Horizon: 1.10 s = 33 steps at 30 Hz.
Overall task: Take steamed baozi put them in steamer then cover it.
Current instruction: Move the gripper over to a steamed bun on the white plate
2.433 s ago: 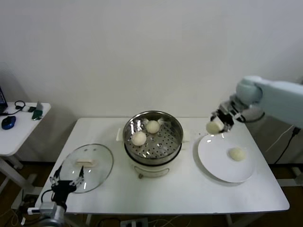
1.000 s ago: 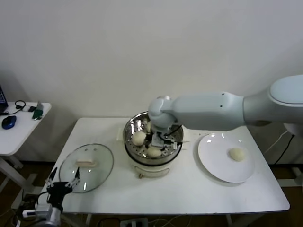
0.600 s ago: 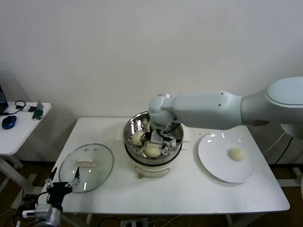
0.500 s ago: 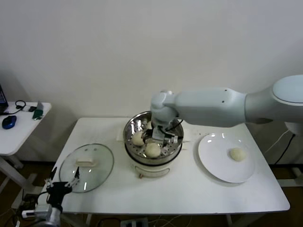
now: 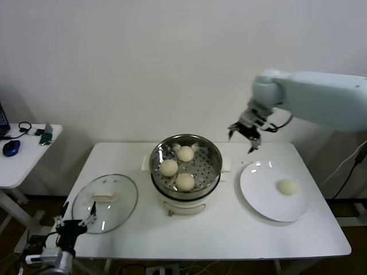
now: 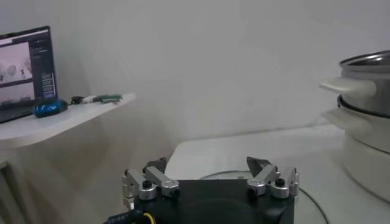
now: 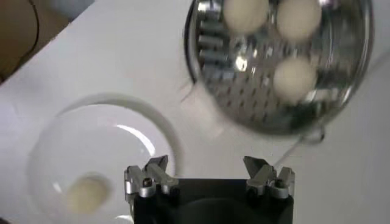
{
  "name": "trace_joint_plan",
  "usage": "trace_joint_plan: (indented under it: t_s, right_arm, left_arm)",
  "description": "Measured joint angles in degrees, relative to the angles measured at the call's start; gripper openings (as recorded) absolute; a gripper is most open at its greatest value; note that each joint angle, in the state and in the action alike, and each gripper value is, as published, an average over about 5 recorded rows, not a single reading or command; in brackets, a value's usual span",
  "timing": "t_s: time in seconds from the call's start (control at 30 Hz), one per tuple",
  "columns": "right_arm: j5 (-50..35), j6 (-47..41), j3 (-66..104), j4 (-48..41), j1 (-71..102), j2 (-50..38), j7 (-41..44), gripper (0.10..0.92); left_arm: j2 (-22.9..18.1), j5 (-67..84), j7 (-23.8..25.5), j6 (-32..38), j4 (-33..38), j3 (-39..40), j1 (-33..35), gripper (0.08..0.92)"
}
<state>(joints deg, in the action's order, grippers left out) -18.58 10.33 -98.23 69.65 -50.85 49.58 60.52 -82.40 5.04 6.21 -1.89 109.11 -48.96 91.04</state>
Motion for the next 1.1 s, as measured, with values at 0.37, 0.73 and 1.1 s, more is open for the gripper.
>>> trace_joint_plan:
  t_s: [0.37, 0.73, 1.1]
  right_arm:
    - [4.86, -3.16, 8.65, -8.23, 13.91, -10.95, -0.76, 0.823]
    - [10.79, -4.22, 20.83, -15.56, 29.05, -11.91, -2.50, 0.823]
    - [14.59, -4.59, 28.55, -20.96, 37.92, -9.23, -4.19, 0.823]
  left_arm:
    - [-0.27, -0.32, 0.00, 0.08, -1.04, 0.00, -0.05, 0.823]
    - [-0.47, -0.66, 0.00, 0.10, -1.32, -0.11, 0.09, 0.823]
    - [-0.66, -0.56, -0.05, 0.00, -1.49, -0.22, 0.24, 0.823]
